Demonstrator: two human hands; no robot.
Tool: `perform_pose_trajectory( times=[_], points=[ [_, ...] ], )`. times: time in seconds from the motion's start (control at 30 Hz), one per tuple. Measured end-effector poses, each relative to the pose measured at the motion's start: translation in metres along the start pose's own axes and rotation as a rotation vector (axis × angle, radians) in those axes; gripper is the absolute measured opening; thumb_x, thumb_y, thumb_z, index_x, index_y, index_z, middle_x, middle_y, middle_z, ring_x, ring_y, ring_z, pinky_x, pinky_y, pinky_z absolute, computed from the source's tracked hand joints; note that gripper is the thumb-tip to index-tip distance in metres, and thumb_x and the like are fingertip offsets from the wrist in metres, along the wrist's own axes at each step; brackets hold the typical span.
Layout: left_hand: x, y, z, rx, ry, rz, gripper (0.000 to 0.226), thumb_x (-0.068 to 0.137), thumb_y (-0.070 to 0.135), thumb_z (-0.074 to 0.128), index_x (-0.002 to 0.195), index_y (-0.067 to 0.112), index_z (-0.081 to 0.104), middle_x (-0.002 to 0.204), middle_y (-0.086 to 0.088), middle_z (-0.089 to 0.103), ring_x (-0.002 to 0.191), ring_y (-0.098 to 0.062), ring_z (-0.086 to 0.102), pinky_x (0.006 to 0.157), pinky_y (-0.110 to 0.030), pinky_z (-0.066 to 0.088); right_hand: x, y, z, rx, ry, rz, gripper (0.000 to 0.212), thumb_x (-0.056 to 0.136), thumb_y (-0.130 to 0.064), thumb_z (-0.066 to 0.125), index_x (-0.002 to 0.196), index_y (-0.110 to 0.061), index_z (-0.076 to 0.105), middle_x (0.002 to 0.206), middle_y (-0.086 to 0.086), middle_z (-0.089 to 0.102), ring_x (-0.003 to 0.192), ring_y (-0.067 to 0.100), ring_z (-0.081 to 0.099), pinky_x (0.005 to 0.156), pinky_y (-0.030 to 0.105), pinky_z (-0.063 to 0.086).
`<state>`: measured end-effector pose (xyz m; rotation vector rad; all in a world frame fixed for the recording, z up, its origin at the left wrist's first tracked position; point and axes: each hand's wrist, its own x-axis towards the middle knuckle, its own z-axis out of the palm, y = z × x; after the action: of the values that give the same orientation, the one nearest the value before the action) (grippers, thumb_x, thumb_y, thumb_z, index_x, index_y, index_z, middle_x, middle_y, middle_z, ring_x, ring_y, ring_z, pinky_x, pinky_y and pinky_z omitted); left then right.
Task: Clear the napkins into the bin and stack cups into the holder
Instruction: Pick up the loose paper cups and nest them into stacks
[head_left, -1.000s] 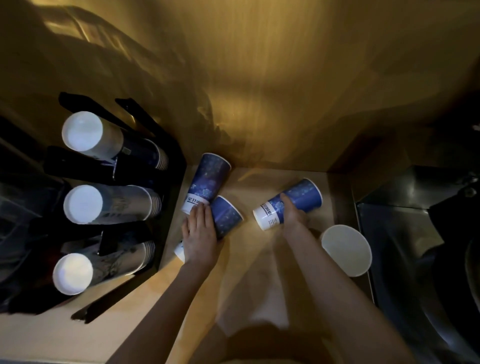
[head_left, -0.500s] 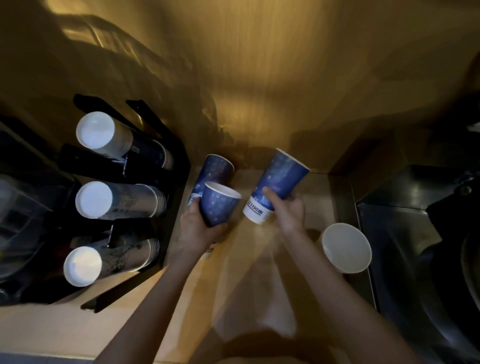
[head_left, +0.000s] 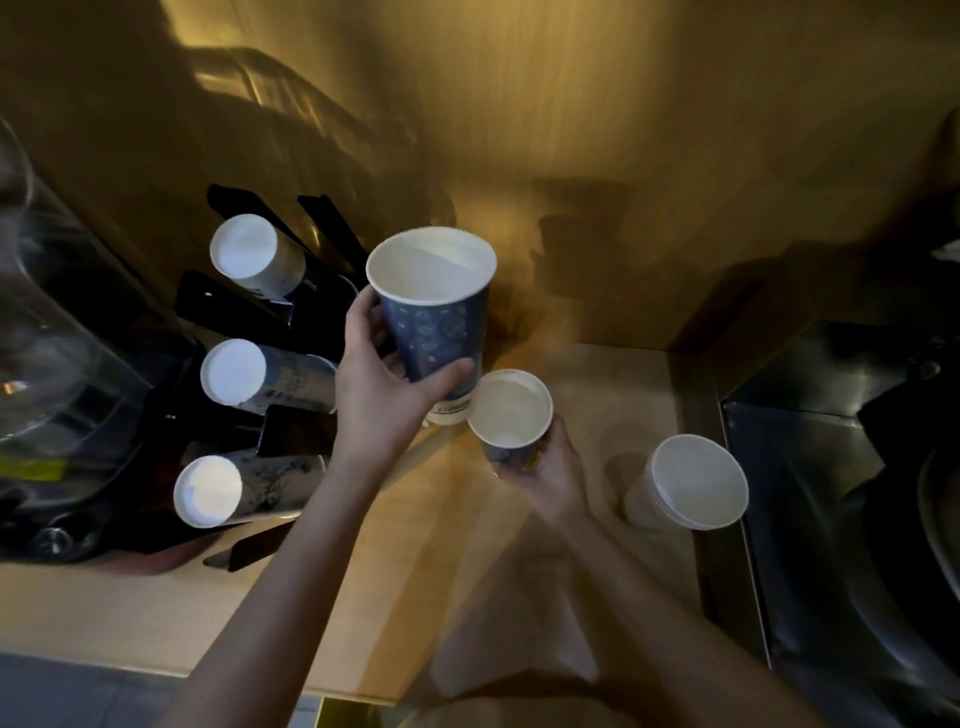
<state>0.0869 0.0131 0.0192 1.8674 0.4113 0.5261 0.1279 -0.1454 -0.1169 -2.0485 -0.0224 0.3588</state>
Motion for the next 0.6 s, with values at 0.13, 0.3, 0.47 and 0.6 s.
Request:
perform_pose_trajectory(
  times=[0.13,0.3,0.47,0.6],
  points=[
    [-0.011,0.009,0.009,-0.092,-0.064,0.057,0.101,0.053,0.035,0.083,0.137,0.017,0.029,0.138,-0.001,0.046,0.126,-0.005,0.046,0.099,-0.024,0.046,0.002,0.000,-0.003,0.000,-0.020,-0.031,0.081,0.058,-0.013,0.083,0.127,-0.012,0.039,0.124,0.011,0.059,0.112,0.025,0.057,0.090,0.032,0.046],
    [-0.026,-0.003,0.033,-0.081,-0.138,-0.040,0.101,0.046,0.037,0.083,0.133,0.024,0.034,0.123,0.017,0.050,0.116,0.000,0.049,0.100,-0.032,0.046,0.001,0.005,-0.003,-0.001,-0.002,-0.045,0.078,0.056,-0.015,0.083,0.123,-0.017,0.043,0.114,0.005,0.063,0.108,0.022,0.061,0.091,0.036,0.051],
    [-0.035,-0.023,0.043,0.073,-0.209,-0.056,0.095,0.059,0.018,0.085,0.137,0.019,0.030,0.125,0.012,0.046,0.115,0.000,0.041,0.086,0.002,0.037,0.001,0.003,0.000,-0.019,0.009,-0.040,0.078,0.056,-0.024,0.084,0.122,-0.021,0.043,0.120,0.005,0.061,0.108,0.019,0.058,0.093,0.035,0.050],
    [-0.033,-0.041,0.047,0.152,-0.296,-0.095,0.102,0.058,0.027,0.085,0.140,0.023,0.026,0.138,0.006,0.044,0.126,-0.008,0.042,0.098,-0.013,0.040,0.001,0.004,0.001,-0.021,0.036,-0.039,0.075,0.055,-0.026,0.084,0.118,-0.021,0.044,0.117,0.005,0.062,0.108,0.020,0.059,0.090,0.037,0.051]
  ],
)
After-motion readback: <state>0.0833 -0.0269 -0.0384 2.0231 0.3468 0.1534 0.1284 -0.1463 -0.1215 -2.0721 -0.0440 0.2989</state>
